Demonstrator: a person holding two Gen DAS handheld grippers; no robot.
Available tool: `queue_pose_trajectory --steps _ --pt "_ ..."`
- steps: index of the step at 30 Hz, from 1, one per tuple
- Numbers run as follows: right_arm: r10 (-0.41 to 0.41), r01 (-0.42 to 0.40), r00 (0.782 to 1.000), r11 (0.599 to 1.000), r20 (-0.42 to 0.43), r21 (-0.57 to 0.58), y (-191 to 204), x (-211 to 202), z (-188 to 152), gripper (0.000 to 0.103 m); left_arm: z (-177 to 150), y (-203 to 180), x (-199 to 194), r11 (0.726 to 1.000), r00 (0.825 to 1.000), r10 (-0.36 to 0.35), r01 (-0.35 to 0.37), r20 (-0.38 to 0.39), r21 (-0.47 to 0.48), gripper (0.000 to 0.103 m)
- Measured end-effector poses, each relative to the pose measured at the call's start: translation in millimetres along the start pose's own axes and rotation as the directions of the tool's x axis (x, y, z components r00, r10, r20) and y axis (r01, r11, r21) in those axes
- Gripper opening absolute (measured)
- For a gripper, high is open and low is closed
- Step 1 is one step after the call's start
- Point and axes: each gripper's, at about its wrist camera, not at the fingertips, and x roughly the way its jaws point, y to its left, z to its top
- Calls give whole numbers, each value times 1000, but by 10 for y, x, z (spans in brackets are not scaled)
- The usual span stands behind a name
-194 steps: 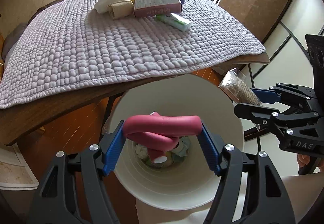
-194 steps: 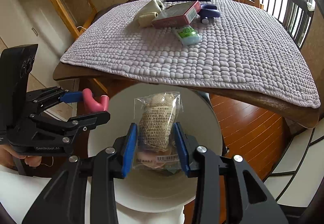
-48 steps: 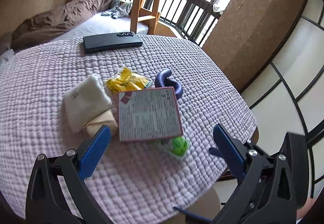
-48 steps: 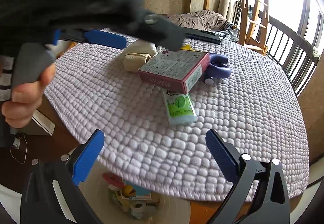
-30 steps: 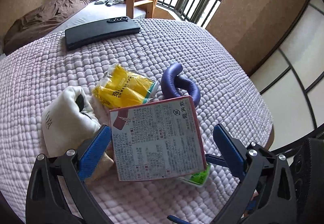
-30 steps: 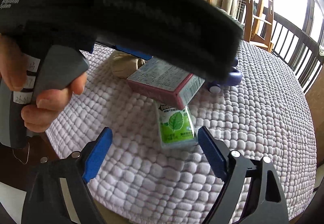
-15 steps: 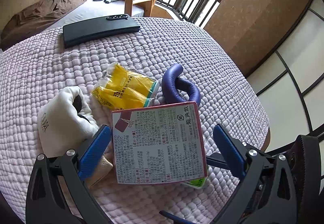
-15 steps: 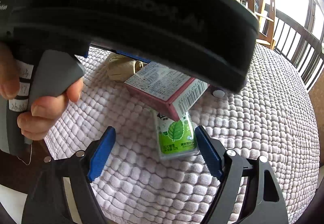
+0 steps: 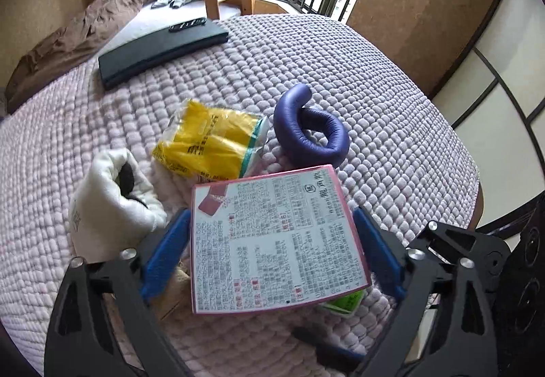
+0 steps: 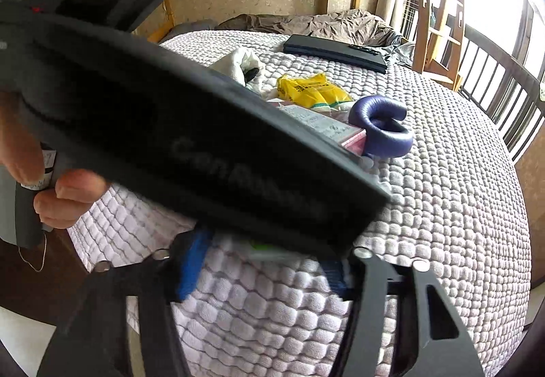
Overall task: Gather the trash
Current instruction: 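Grasp the pink-and-white medicine box with the left tool while the right tool grasps the green Doublemint bottle, then carry the medicine box and gum bottle in both tools over the white bin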
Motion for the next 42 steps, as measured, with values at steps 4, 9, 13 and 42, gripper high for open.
queue_pose_trajectory --steps 4,9,13,42 --pt "10 -10 1000 1000 6 22 -86 1 -33 44 -7 33 -34 999 1000 -26 27 11 -27 94" --pt "9 -9 1000 1000 16 11 -49 -70 -69 43 -17 94 -191 997 997 -48 51 61 -61 94" --pt "20 -20 1000 1000 -1 5 -30 -73 -87 43 -25 159 -319 994 994 -55 63 92 -86 94" --pt "17 -19 1000 996 21 83 -217 -121 -61 37 -545 271 -819 974 983 -41 79 178 -211 93"
